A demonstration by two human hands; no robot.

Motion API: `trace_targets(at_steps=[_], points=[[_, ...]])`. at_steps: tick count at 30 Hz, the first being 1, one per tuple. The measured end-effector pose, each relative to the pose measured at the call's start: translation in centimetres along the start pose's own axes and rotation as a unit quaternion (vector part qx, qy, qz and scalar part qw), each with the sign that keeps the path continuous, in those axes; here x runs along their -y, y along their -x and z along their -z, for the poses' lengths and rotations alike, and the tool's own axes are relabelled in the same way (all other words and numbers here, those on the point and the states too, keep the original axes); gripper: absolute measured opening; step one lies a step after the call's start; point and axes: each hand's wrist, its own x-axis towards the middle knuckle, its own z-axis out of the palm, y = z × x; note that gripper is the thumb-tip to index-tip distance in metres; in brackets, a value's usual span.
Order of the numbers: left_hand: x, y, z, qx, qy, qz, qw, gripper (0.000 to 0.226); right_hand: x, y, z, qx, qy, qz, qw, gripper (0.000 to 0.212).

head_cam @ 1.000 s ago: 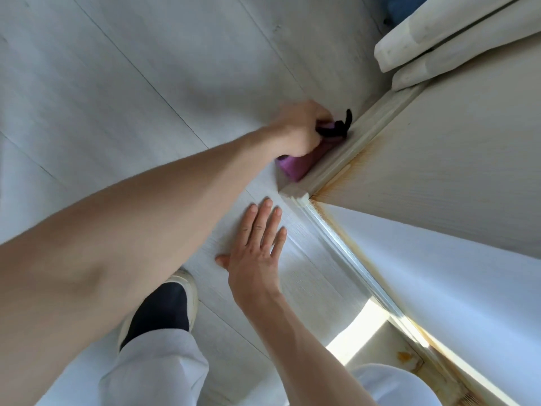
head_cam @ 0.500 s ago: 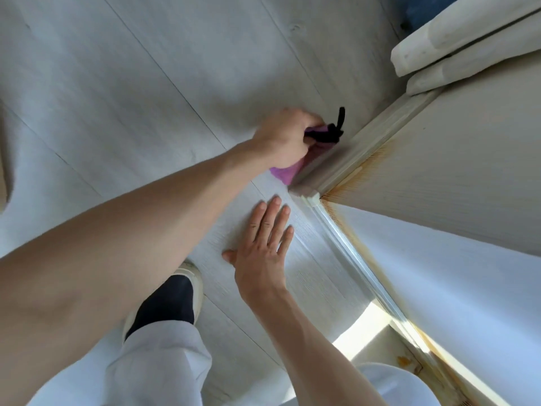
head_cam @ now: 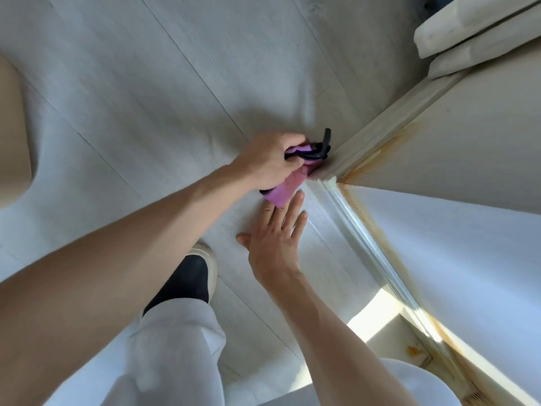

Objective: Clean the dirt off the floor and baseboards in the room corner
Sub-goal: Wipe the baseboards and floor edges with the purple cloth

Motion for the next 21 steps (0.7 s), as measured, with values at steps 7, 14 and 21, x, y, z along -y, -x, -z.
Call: trace_targets(at_steps=[7, 14, 21], points=[[-0.6, -0.6, -0.4, 0.0, -0.007, 0.015, 1.0, 0.012, -0.1, 0.5, 0.7, -0.008, -0.003, 0.004, 1.0, 0.101], [-0.8, 0.4, -1.1, -0.003, 0.022, 0.045, 0.999, 0.011, -1.2, 2.1, -0.2, -0.101, -0.152, 0.025, 0.983, 0.095], [-1.0, 3.2, -3.5, -0.124, 0.1, 0.119, 0.98, 0.021, -8.1, 9.8, -5.9, -0.082, -0.219, -0.105, 0.967, 0.106]])
